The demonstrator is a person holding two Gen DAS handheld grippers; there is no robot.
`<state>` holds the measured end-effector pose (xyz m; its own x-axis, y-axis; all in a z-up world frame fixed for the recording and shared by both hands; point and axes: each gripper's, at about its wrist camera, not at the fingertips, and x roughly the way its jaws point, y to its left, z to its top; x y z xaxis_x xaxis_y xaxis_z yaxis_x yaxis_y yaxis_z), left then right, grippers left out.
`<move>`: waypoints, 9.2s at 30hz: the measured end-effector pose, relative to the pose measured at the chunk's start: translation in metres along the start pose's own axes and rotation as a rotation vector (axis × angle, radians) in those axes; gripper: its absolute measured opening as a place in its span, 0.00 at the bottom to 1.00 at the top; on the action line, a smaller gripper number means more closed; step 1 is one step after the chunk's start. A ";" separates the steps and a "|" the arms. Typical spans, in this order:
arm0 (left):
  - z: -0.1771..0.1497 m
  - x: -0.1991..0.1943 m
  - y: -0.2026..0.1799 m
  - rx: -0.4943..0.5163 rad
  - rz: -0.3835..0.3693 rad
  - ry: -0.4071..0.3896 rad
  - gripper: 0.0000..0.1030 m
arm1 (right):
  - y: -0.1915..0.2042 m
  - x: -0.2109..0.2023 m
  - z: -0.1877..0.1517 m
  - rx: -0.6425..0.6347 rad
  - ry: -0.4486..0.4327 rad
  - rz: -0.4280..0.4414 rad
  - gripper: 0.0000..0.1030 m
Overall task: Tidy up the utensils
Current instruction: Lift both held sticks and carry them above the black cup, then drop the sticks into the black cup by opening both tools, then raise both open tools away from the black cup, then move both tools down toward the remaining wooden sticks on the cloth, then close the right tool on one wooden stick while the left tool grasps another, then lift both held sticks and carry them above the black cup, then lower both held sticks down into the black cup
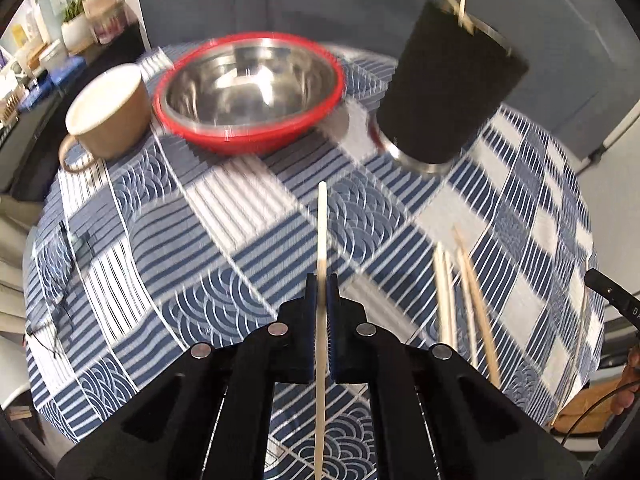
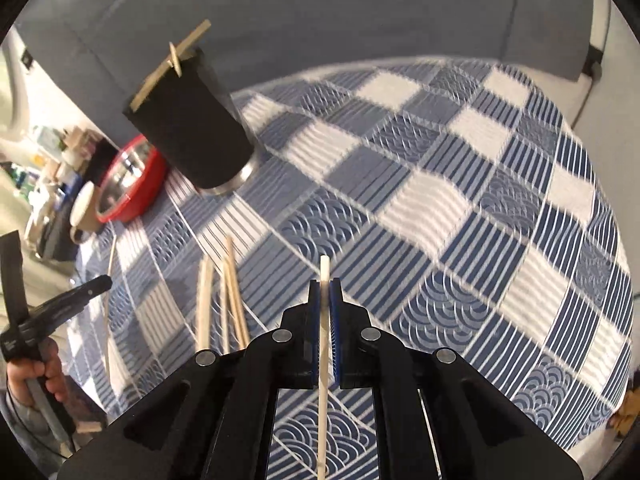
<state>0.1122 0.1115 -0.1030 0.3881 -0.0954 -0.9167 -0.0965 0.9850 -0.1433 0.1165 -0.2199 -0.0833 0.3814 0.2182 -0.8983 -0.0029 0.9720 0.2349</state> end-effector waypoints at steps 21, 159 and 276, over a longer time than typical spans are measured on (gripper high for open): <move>0.149 -0.094 -0.065 0.002 -0.194 -0.361 0.05 | 0.071 -0.101 0.145 -0.127 -0.391 0.114 0.04; -0.042 0.068 -0.048 0.159 0.040 0.044 0.92 | 0.052 0.104 -0.052 -0.356 0.046 -0.094 0.84; 0.220 -0.060 -0.087 0.045 -0.295 -0.455 0.05 | 0.105 0.001 0.206 -0.204 -0.445 0.342 0.04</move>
<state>0.2987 0.0628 0.0467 0.7516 -0.3066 -0.5841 0.1119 0.9318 -0.3452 0.3067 -0.1351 0.0167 0.6783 0.5073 -0.5316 -0.3544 0.8596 0.3680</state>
